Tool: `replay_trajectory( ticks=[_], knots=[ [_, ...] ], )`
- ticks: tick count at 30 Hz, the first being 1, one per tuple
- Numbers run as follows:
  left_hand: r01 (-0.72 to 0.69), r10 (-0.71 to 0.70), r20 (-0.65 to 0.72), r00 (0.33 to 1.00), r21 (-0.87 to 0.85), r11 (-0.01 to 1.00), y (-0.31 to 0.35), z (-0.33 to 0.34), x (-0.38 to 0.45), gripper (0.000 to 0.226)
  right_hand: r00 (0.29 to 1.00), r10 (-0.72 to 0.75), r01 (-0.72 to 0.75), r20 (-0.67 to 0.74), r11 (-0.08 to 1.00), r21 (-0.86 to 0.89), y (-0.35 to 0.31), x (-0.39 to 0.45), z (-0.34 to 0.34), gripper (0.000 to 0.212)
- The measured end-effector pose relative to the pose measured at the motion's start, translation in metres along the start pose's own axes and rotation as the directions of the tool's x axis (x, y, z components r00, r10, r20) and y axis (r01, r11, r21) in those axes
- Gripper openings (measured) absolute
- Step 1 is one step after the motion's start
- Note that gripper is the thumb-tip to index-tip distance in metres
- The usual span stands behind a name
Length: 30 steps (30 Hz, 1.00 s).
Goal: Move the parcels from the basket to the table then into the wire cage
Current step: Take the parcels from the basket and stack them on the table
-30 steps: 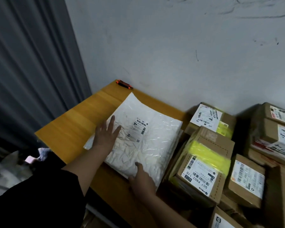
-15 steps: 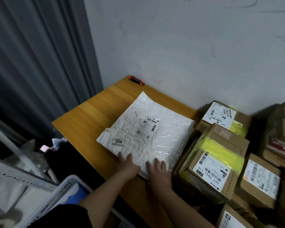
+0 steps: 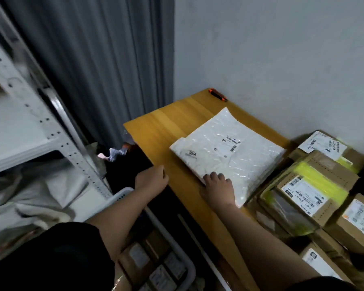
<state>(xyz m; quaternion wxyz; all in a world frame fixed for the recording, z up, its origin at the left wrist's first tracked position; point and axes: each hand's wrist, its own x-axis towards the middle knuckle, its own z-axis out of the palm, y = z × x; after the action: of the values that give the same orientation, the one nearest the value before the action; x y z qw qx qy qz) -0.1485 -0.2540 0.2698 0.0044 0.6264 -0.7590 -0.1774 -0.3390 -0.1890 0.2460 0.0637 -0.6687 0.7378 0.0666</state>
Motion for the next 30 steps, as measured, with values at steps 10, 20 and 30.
replay_trajectory(
  ticks=[10, 20, 30],
  knots=[
    [0.42, -0.38, 0.181, 0.907, -0.33, 0.845, -0.175, 0.06, -0.139, 0.037, 0.976, -0.168, 0.143, 0.137, 0.974, 0.178, -0.146, -0.078, 0.06, 0.03],
    [0.676, -0.393, 0.552, 0.735, -0.553, 0.487, -0.225, 0.243, -0.187, 0.039, 0.806, -0.125, -0.11, 0.579, 0.929, 0.354, -0.169, -0.108, 0.225, 0.03],
    [0.81, -0.385, 0.714, 0.585, -0.491, 0.322, -0.198, 0.464, -0.171, 0.044, 0.685, -0.105, -0.16, 0.721, 0.943, 0.291, -0.153, -0.083, 0.456, 0.046]
  ],
)
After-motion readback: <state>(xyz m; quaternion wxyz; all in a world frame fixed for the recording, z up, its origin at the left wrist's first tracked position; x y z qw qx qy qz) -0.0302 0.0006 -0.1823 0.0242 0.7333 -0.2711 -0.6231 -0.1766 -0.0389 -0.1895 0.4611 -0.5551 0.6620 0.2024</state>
